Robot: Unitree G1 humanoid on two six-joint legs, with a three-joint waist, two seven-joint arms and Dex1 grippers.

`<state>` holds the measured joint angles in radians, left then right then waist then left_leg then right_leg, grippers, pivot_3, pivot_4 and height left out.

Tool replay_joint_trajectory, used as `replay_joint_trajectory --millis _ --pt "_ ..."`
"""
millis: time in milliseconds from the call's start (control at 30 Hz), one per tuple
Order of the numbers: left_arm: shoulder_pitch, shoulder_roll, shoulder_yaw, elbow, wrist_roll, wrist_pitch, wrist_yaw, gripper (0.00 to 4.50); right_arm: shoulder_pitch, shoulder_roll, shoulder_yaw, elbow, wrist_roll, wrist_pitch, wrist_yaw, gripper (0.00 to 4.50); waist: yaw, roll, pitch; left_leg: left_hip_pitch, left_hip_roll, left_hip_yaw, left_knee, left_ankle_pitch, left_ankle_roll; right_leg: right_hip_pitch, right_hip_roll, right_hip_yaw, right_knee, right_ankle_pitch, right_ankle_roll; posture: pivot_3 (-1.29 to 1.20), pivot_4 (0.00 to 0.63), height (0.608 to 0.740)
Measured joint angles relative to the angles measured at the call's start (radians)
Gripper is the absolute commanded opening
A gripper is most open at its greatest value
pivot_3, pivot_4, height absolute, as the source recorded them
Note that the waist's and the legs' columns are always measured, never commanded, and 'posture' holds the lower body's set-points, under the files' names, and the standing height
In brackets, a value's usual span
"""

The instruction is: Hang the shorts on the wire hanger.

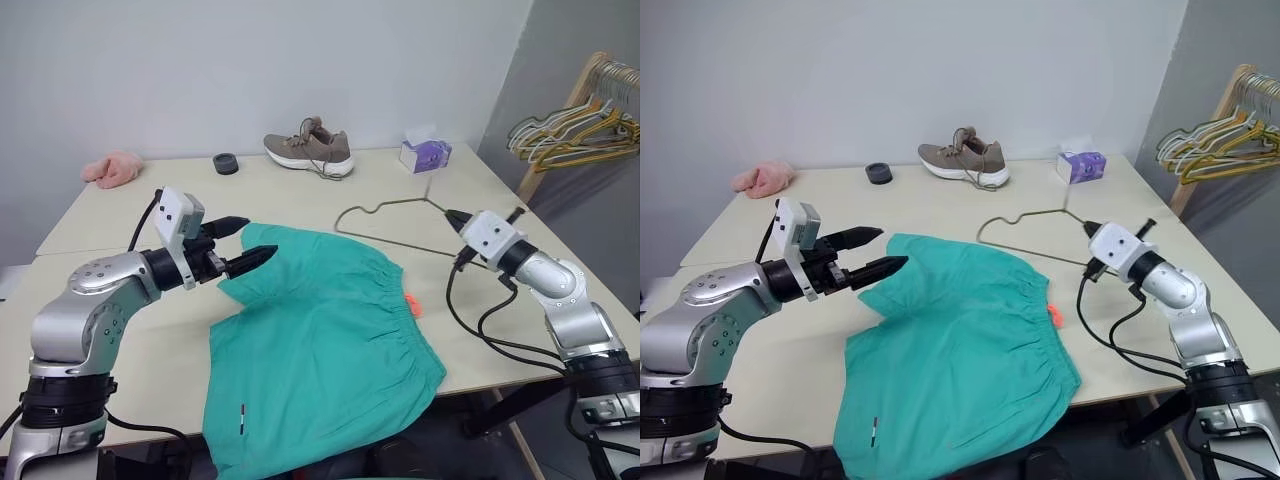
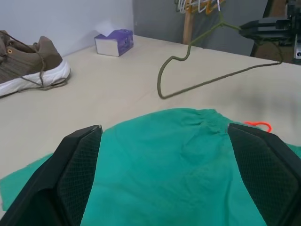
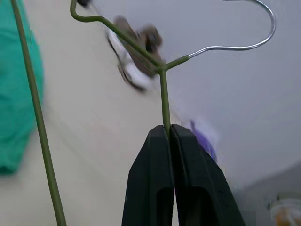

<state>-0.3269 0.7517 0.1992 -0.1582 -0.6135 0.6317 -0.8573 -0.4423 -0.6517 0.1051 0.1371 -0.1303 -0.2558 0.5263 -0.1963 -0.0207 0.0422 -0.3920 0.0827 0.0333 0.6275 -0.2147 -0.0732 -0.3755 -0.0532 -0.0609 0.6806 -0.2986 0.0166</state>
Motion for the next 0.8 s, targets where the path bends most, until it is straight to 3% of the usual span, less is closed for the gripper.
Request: replay_joint_trajectory --millis 267,667,800 --pt "-0.025 0.03 -0.04 0.016 0.001 0.054 -0.054 4.5 -0.121 0.017 0.111 -0.003 -0.008 -0.256 0.123 0.03 0.0 0.0 0.0 0.0 0.0 0.0 0.0 0.0 0.0 0.0 0.0 0.0 0.0 0.0 0.0 -0.23 0.0 0.74" --pt "0.052 0.075 -0.125 -0.083 -0.048 0.168 -0.182 4.5 -0.179 0.087 0.155 -0.003 -0.006 -0.34 0.192 0.03 0.001 0.0 0.0 0.001 0.0 -0.001 0.0 0.0 0.0 0.001 0.0 0.001 0.001 0.0 0.0 -0.23 0.0 0.74" --pt "0.06 0.078 -0.132 -0.084 -0.042 0.168 -0.185 3.56 -0.179 0.103 0.155 -0.006 -0.004 -0.337 0.194 0.0 0.001 0.0 0.0 0.001 0.0 -0.001 0.0 0.0 0.0 0.001 0.0 0.001 0.001 0.0 0.0 -0.23 0.0 0.74"
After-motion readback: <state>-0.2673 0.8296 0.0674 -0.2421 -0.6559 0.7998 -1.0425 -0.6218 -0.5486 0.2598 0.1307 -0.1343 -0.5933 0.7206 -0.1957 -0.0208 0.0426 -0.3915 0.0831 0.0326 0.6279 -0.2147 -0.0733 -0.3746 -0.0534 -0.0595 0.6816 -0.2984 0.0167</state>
